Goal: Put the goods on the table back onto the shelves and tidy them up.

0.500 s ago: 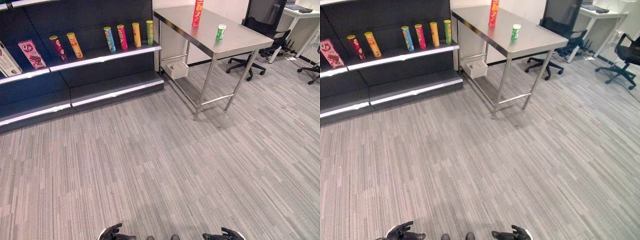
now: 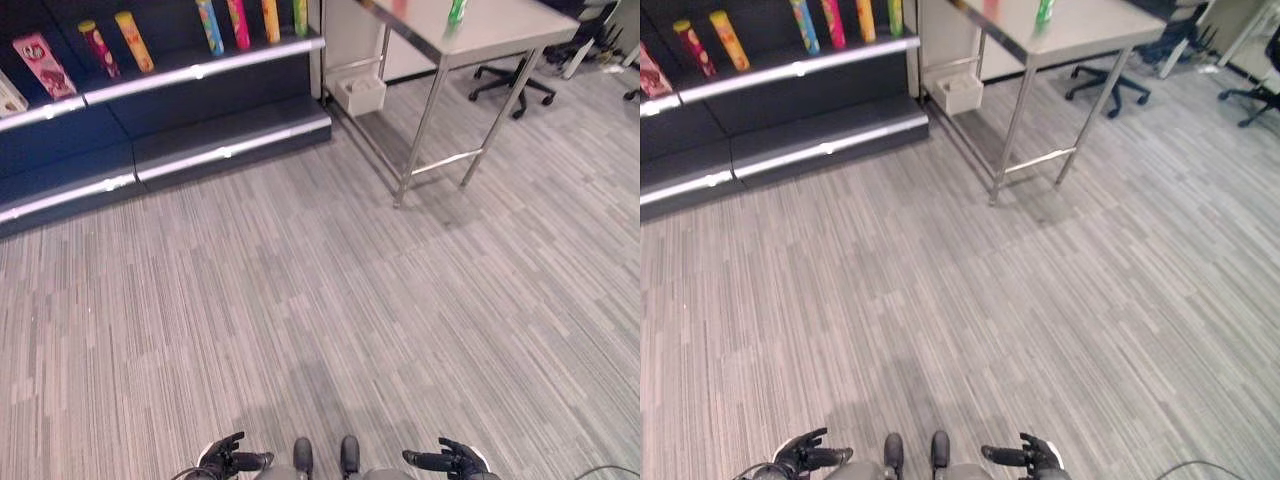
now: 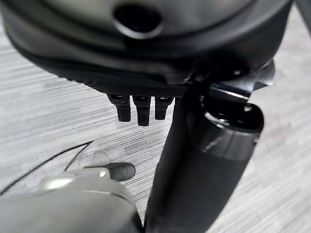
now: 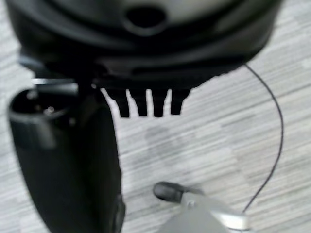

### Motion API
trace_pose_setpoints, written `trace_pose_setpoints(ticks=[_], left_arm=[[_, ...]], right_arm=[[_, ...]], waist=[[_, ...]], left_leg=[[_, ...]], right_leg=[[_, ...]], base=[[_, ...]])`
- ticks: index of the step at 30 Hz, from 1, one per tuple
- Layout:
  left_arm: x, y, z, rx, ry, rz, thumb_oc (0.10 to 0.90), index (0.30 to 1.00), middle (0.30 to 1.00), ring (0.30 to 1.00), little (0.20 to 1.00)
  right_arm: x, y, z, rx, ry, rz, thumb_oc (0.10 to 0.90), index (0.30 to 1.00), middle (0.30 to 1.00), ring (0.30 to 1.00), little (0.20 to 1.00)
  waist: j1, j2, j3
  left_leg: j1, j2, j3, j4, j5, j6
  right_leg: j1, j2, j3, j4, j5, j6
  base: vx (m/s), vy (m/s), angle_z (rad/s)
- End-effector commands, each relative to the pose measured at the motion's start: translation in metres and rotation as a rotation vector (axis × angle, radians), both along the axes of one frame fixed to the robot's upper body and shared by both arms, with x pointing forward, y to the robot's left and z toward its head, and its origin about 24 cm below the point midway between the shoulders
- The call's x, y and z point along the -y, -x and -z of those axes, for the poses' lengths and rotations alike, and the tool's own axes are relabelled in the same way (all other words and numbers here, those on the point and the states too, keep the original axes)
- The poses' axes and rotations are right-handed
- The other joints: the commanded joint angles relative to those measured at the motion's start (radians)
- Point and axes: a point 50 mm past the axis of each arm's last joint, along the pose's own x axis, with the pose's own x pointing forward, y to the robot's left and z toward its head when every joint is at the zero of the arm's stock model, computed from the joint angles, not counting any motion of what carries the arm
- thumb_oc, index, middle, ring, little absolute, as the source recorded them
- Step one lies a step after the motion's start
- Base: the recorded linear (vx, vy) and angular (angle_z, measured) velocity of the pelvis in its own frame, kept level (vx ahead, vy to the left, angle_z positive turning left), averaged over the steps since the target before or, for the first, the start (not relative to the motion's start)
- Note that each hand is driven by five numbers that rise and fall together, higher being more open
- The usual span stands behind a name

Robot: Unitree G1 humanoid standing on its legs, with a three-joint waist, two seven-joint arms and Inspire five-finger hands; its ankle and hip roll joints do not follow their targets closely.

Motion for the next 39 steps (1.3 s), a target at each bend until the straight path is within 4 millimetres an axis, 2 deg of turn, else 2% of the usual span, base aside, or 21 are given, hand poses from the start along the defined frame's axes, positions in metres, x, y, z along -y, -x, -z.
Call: trace_pose_setpoints(ticks=[1,3,7,8,10,12,15,16,17,20,21,22,23,24,25,28,30,32,34,36,39], left_arm=[[-0.003,-0.001,-0.002,0.016,-0.012,0.016,0.800,0.900,0.900,0.900,0.900],[-0.005,-0.003,-0.003,0.026,-0.011,-0.017,0.800,0.900,0.900,0.900,0.900],[-0.005,-0.006,-0.003,0.029,-0.015,-0.007,0.800,0.900,0.900,0.900,0.900],[-0.004,-0.004,-0.002,0.021,-0.015,0.006,0.800,0.900,0.900,0.900,0.900],[-0.002,0.000,0.000,0.002,-0.013,0.036,0.800,0.900,0.900,0.900,0.900],[-0.002,0.003,0.001,-0.013,-0.022,0.046,0.800,0.900,0.900,0.900,0.900],[-0.005,0.013,0.004,-0.046,-0.027,0.040,0.800,0.900,0.900,0.900,0.900],[-0.008,0.023,0.006,-0.071,-0.031,0.029,0.800,0.900,0.900,0.900,0.900],[-0.008,0.023,0.006,-0.071,-0.031,0.029,0.800,0.900,0.900,0.900,0.900],[-0.015,0.033,0.007,-0.094,-0.043,-0.009,0.800,0.900,0.900,0.900,0.900],[-0.018,0.037,0.007,-0.106,-0.047,-0.020,0.800,0.900,0.900,0.900,0.900],[-0.022,0.034,0.005,-0.093,-0.055,-0.036,0.800,0.900,0.900,0.900,0.900],[-0.022,0.034,0.005,-0.093,-0.055,-0.035,0.800,0.900,0.900,0.900,0.900],[-0.025,0.026,0.002,-0.066,-0.067,-0.037,0.800,0.900,0.900,0.900,0.900],[-0.027,0.020,-0.001,-0.043,-0.072,-0.038,0.800,0.900,0.900,0.900,0.900],[-0.029,0.005,-0.006,0.005,-0.090,-0.014,0.800,0.900,0.900,0.900,0.900],[-0.027,-0.010,-0.011,0.054,-0.096,0.009,0.800,0.900,0.900,0.900,0.900],[-0.024,-0.022,-0.016,0.085,-0.101,0.046,0.800,0.900,0.900,0.900,0.900],[-0.023,-0.028,-0.018,0.104,-0.106,0.063,0.800,0.900,0.900,0.900,0.900],[-0.018,-0.049,-0.026,0.161,-0.121,0.105,0.800,0.900,0.900,0.900,0.900],[-0.013,-0.063,-0.033,0.209,-0.128,0.136,0.800,0.900,0.900,0.900,0.900]], right_arm=[[0.026,-0.005,-0.012,0.059,0.073,-0.004,0.800,0.900,0.900,0.900,0.900],[0.026,-0.008,-0.013,0.056,0.080,-0.014,0.800,0.900,0.900,0.900,0.900],[0.026,-0.016,-0.016,0.076,0.082,-0.015,0.800,0.900,0.900,0.900,0.900],[0.027,-0.019,-0.017,0.088,0.084,-0.015,0.800,0.900,0.900,0.900,0.900],[0.028,-0.026,-0.021,0.115,0.094,-0.021,0.800,0.900,0.900,0.900,0.900],[0.030,-0.028,-0.022,0.117,0.106,-0.018,0.800,0.900,0.900,0.900,0.900],[0.027,-0.025,-0.020,0.109,0.096,-0.027,0.800,0.900,0.900,0.900,0.900],[0.023,-0.019,-0.017,0.091,0.086,-0.044,0.800,0.900,0.900,0.900,0.900],[0.023,-0.019,-0.017,0.091,0.086,-0.044,0.800,0.900,0.900,0.900,0.900],[0.019,-0.013,-0.013,0.068,0.064,-0.051,0.800,0.900,0.900,0.900,0.900],[0.017,-0.010,-0.011,0.060,0.052,-0.047,0.800,0.900,0.900,0.900,0.900],[0.019,-0.009,-0.011,0.059,0.052,-0.037,0.800,0.900,0.900,0.900,0.900],[0.019,-0.009,-0.011,0.059,0.052,-0.037,0.800,0.900,0.900,0.900,0.900],[0.022,-0.014,-0.014,0.078,0.052,-0.021,0.800,0.900,0.900,0.900,0.900],[0.023,-0.017,-0.016,0.091,0.058,-0.014,0.800,0.900,0.900,0.900,0.900],[0.019,-0.020,-0.016,0.103,0.056,-0.007,0.800,0.900,0.900,0.900,0.900],[0.019,-0.021,-0.016,0.108,0.056,0.004,0.800,0.900,0.900,0.900,0.900],[0.020,-0.022,-0.017,0.104,0.060,0.004,0.800,0.900,0.900,0.900,0.900],[0.021,-0.023,-0.017,0.105,0.063,0.004,0.800,0.900,0.900,0.900,0.900],[0.022,-0.022,-0.016,0.093,0.072,0.002,0.800,0.900,0.900,0.900,0.900],[0.023,-0.016,-0.014,0.070,0.080,-0.005,0.800,0.900,0.900,0.900,0.900]], waist=[[0.004,-0.015,-0.013],[0.009,-0.021,-0.006],[0.025,-0.027,-0.019],[0.033,-0.026,-0.028],[0.062,0.003,-0.050],[0.082,0.003,-0.055],[0.087,0.009,-0.085],[0.088,0.017,-0.114],[0.088,0.015,-0.113],[0.099,-0.010,-0.149],[0.103,-0.019,-0.157],[0.101,-0.022,-0.144],[0.103,-0.019,-0.146],[0.092,-0.011,-0.118],[0.083,-0.002,-0.097],[0.062,0.044,-0.074],[0.035,0.055,-0.058],[0.011,0.057,-0.051],[-0.006,0.054,-0.041],[-0.049,0.028,-0.032],[-0.078,0.016,-0.032]], left_leg=[[-0.082,0.090,-0.051,0.222,0.014,-0.032],[-0.129,0.089,-0.055,0.297,0.046,-0.021],[-0.175,0.066,-0.031,0.194,0.019,-0.005],[-0.180,0.064,-0.023,0.129,0.032,-0.006],[-0.229,0.078,0.004,-0.130,0.146,-0.025],[-0.275,0.078,0.027,-0.238,0.183,-0.038],[-0.254,0.079,0.040,-0.265,0.191,-0.037],[-0.222,0.074,0.025,-0.265,0.243,-0.034],[-0.220,0.073,0.025,-0.265,0.243,-0.033],[-0.186,0.046,0.029,-0.250,0.222,-0.008],[-0.168,0.030,0.036,-0.241,0.202,0.008],[-0.132,0.007,0.035,-0.228,0.166,0.035],[-0.136,0.011,0.036,-0.226,0.166,0.034],[-0.106,-0.008,0.034,-0.205,0.128,0.064],[-0.081,-0.015,0.032,-0.199,0.109,0.083],[0.012,0.007,0.040,-0.236,0.073,0.096],[0.060,0.008,0.033,-0.250,0.046,0.087],[0.091,0.011,0.036,-0.258,0.025,0.075],[0.122,0.007,0.028,-0.263,0.005,0.068],[0.207,-0.013,0.009,-0.265,-0.061,0.050],[0.272,-0.011,-0.016,-0.265,-0.108,0.034]], right_leg=[[0.012,-0.045,0.011,0.085,-0.099,0.110],[0.028,-0.041,0.004,0.090,-0.114,0.096],[0.054,-0.041,0.004,0.077,-0.136,0.104],[0.068,-0.038,0.007,0.063,-0.140,0.111],[0.123,-0.008,0.025,0.023,-0.167,0.123],[0.176,-0.010,0.050,0.004,-0.192,0.131],[0.199,-0.015,0.080,0.004,-0.208,0.140],[0.219,-0.032,0.097,0.008,-0.225,0.147],[0.220,-0.033,0.097,0.008,-0.226,0.147],[0.221,-0.096,0.122,0.066,-0.224,0.190],[0.205,-0.124,0.134,0.128,-0.190,0.211],[0.134,-0.150,0.151,0.297,-0.115,0.237],[0.131,-0.147,0.154,0.296,-0.112,0.237],[0.029,-0.158,0.167,0.502,0.035,0.243],[-0.015,-0.167,0.159,0.601,0.111,0.239],[-0.156,-0.209,0.055,0.725,0.087,0.213],[-0.209,-0.228,-0.040,0.632,-0.004,0.195],[-0.244,-0.207,-0.092,0.492,-0.028,0.202],[-0.256,-0.188,-0.112,0.388,-0.014,0.214],[-0.294,-0.148,-0.127,0.123,0.077,0.261],[-0.333,-0.127,-0.122,0.014,0.118,0.284]], base=[[0.01,-0.087,0.07],[0.10,-0.110,0.05],[0.19,-0.028,0.13],[0.23,0.035,0.08],[0.49,0.076,0.06],[0.48,0.087,0.02],[0.39,0.134,-0.40],[0.30,0.139,-0.90],[0.59,0.295,-0.93],[0.37,0.186,-0.81],[0.49,0.284,-0.73],[0.32,0.204,-0.35],[0.25,0.240,-0.25],[0.14,0.200,-0.08],[0.19,0.270,-0.08],[0.22,0.210,0.11],[0.31,0.049,-0.10],[0.29,-0.036,0.11],[0.28,-0.073,0.10],[0.50,-0.127,0.16],[0.40,-0.128,0.13]])
